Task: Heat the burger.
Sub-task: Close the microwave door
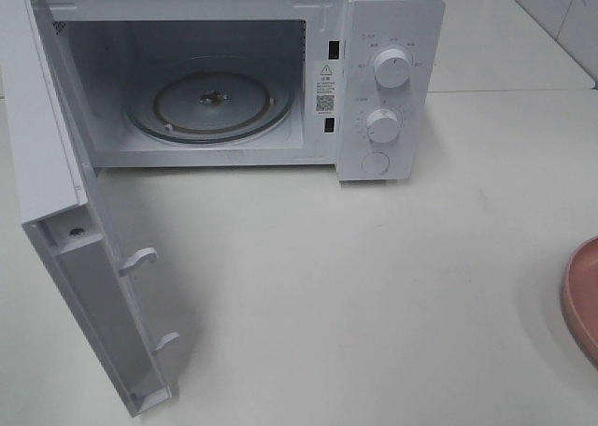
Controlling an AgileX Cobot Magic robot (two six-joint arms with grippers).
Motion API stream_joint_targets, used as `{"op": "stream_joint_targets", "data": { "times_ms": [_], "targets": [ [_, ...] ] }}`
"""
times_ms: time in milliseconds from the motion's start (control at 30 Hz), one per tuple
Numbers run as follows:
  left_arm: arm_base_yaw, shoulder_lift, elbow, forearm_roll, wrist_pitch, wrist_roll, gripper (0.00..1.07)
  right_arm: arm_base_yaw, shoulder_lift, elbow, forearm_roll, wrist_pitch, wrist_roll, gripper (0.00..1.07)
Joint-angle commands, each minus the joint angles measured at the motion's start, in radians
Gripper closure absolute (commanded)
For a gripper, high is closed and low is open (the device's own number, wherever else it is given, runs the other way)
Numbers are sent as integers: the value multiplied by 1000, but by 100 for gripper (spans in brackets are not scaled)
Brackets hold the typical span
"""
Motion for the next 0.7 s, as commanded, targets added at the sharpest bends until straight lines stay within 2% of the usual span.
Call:
{"op": "stream_joint_targets", "data": {
  "times_ms": [33, 67, 100, 167, 200, 233, 300, 367, 467, 533, 700],
  "targets": [
    [2, -6, 2, 2, 1, -6, 7, -70, -62, 39, 10, -24, -16, 31],
    [2, -6, 2, 2, 1, -6, 7, -109, -88, 51, 22, -37, -20, 31],
    [2, -6, 2, 2, 1, -6, 7, -109, -88, 51, 22, -37, -20, 31],
    [2, -6, 2, 2, 1, -6, 7, -206, -156, 78, 56, -79, -20, 31],
    [2, -6, 2, 2, 1, -6, 7, -206, -156, 78, 56, -79, -20, 31],
    [2, -6, 2, 2, 1, -6, 7, -265, -205, 101, 86, -117, -20, 31],
    [2, -6, 2, 2, 1, -6, 7, -287, -224, 116, 100, -131, -20, 31],
    [2, -6, 2, 2, 1, -6, 7, -377, -302, 115, 125, -133, -61, 31],
    [2, -6, 2, 2, 1, -6, 7, -400, -316, 115, 125, -134, -64, 31],
    [2, -6, 2, 2, 1, -6, 7, -471, -385, 116, 125, -134, -66, 31],
    [2, -6, 2, 2, 1, -6, 7, -490, -422, 116, 122, -134, -68, 31]
  ]
}}
